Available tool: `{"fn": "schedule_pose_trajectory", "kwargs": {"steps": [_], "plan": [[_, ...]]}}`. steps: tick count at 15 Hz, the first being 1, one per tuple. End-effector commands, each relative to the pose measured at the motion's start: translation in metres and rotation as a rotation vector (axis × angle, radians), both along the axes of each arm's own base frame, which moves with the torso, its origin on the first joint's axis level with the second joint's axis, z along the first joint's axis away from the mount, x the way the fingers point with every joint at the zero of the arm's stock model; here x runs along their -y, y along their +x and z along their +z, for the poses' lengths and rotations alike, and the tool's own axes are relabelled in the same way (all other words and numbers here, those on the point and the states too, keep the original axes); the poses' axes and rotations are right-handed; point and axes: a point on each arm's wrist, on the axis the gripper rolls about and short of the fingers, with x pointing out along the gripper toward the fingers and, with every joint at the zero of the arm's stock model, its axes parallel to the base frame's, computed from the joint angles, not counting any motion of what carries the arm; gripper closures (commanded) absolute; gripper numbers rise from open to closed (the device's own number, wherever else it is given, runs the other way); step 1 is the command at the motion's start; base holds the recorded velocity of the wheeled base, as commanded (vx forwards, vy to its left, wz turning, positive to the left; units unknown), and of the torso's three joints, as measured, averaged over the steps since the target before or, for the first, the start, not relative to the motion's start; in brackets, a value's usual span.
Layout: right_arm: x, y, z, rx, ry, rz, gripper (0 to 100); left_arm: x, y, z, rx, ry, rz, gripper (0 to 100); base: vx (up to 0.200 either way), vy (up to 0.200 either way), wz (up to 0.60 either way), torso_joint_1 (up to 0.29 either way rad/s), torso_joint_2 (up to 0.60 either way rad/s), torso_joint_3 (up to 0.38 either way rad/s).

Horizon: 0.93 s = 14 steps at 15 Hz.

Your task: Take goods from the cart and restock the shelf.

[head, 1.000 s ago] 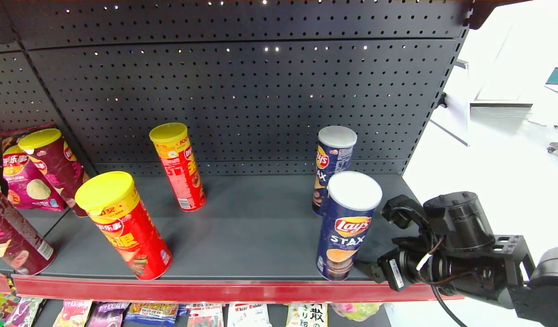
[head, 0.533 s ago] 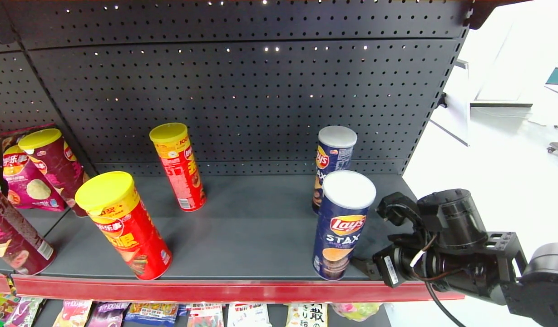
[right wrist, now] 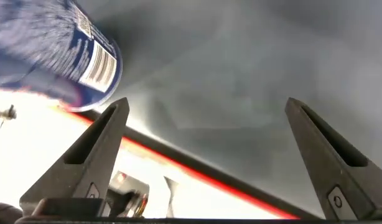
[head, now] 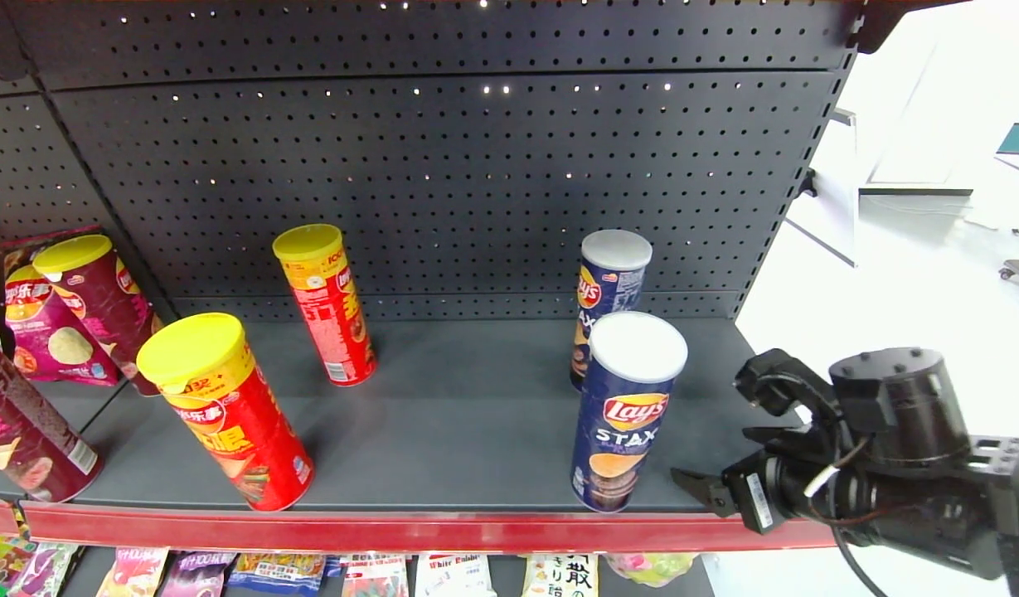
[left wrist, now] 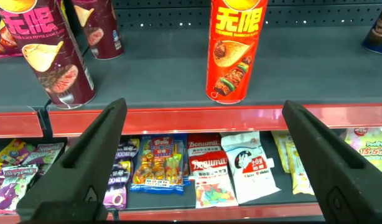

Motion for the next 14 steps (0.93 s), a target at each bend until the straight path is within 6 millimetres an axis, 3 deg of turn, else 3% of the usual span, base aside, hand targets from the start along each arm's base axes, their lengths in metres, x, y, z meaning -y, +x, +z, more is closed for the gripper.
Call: {"fn": "schedule_pose_trajectory", "kwargs": {"steps": [1, 4, 6, 9, 14], "plan": [[0.038, -0.047, 0.025, 0.153, 0.044, -0.014, 0, 0.0, 0.0, 0.0, 0.001, 0.0, 0.0, 0, 0.0, 0.0, 0.0, 0.0, 0.0, 0.0], [0.059, -0.087, 0.034, 0.277, 0.099, 0.006, 0, 0.0, 0.0, 0.0, 0.001, 0.0, 0.0, 0, 0.0, 0.0, 0.0, 0.0, 0.0, 0.0], [0.061, -0.091, 0.029, 0.262, 0.11, -0.009, 0, 0.0, 0.0, 0.0, 0.001, 0.0, 0.0, 0, 0.0, 0.0, 0.0, 0.0, 0.0, 0.0], [0.052, -0.073, 0.035, 0.231, 0.12, -0.022, 0, 0.0, 0.0, 0.0, 0.001, 0.0, 0.0, 0, 0.0, 0.0, 0.0, 0.0, 0.0, 0.0], [0.028, -0.027, 0.019, 0.097, 0.054, -0.017, 0, 0.0, 0.0, 0.0, 0.001, 0.0, 0.0, 0, 0.0, 0.0, 0.0, 0.0, 0.0, 0.0]]}}
